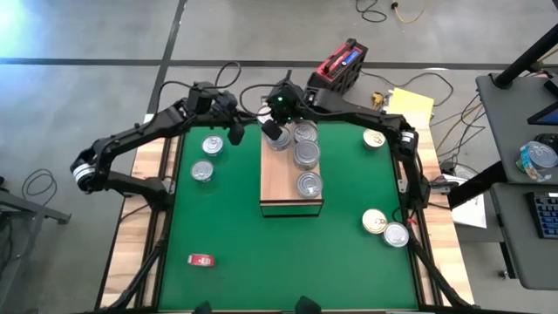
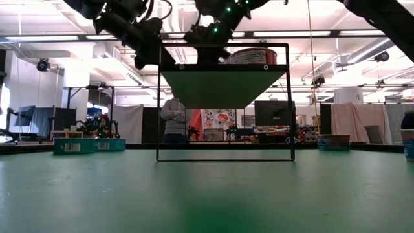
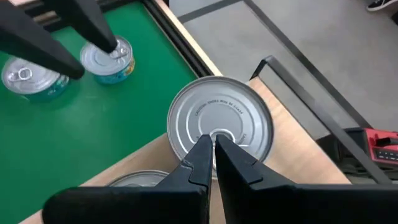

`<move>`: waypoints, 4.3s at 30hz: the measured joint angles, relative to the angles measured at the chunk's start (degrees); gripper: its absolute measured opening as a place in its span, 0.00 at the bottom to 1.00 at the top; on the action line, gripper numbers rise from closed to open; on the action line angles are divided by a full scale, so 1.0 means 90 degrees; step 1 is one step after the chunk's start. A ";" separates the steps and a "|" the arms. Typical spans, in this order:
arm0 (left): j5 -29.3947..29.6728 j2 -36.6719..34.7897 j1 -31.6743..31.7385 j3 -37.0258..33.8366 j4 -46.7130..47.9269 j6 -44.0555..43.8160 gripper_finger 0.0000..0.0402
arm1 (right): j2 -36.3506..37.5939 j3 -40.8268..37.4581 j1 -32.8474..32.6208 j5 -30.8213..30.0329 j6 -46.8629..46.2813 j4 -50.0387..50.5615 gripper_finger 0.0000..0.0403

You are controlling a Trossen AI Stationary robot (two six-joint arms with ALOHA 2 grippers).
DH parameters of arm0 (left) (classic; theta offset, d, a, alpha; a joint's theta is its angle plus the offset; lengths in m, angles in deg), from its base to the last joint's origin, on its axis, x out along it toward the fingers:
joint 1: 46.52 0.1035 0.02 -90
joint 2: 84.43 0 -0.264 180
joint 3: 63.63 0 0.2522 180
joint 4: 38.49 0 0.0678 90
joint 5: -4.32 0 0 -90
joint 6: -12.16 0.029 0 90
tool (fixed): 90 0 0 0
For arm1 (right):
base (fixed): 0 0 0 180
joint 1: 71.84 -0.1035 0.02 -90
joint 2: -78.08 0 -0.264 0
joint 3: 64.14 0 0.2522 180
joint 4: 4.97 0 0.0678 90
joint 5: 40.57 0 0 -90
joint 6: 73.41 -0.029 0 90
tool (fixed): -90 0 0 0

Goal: Stack canned seafood by type on shelf
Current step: Stack the blue tuna can on top of the blue tuna can on the shelf

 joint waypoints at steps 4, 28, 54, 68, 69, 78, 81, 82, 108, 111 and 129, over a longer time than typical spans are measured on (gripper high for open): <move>-0.0001 -0.0101 0.0136 -0.0289 -0.0450 -0.0099 0.19 | -0.0113 -0.0006 0.0002 -0.0006 0.0002 -0.0042 0.03; -0.0016 0.0515 0.0718 -0.0635 -0.1198 -0.1119 0.28 | -0.0564 -0.0231 0.0034 -0.0407 0.0265 -0.0655 0.03; -0.0509 0.1403 0.0772 -0.0616 -0.1913 -0.1668 0.50 | -0.0564 -0.0214 0.0017 -0.0323 0.0228 -0.0716 0.03; -0.0831 0.1415 0.0904 -0.0616 -0.2125 -0.1758 0.50 | -0.0564 -0.0209 0.0016 0.0115 0.0251 -0.0900 0.03; -0.0832 0.1388 0.0935 -0.0616 -0.2126 -0.1758 0.50 | -0.0554 -0.0209 0.0017 0.0081 0.0241 -0.0897 0.03; -0.0832 0.1078 0.1014 -0.0616 -0.2008 -0.1659 0.50 | -0.0321 -0.0221 0.0017 -0.0123 0.0228 -0.0741 0.03; -0.0832 0.1012 0.1012 -0.0617 -0.2008 -0.1590 0.50 | -0.0239 -0.0221 0.0017 -0.0144 0.0224 -0.0667 0.03; -0.0832 0.0996 0.1012 -0.0618 -0.2010 -0.1571 0.50 | -0.0221 -0.0221 0.0017 -0.0150 0.0236 -0.0668 0.03; -0.0837 -0.0018 0.1012 -0.0630 -0.1634 -0.1268 0.50 | -0.0497 0.0685 0.0138 0.0548 0.2025 0.0100 0.03; -0.0832 0.0040 0.1012 -0.0662 -0.1502 -0.1158 0.50 | -0.0521 0.0681 0.0111 0.0544 0.2560 0.0168 0.03; -0.0447 0.0304 0.0413 -0.0574 -0.1508 -0.0309 0.41 | 0.0009 0.0627 -0.0107 -0.0962 0.2620 0.0570 0.03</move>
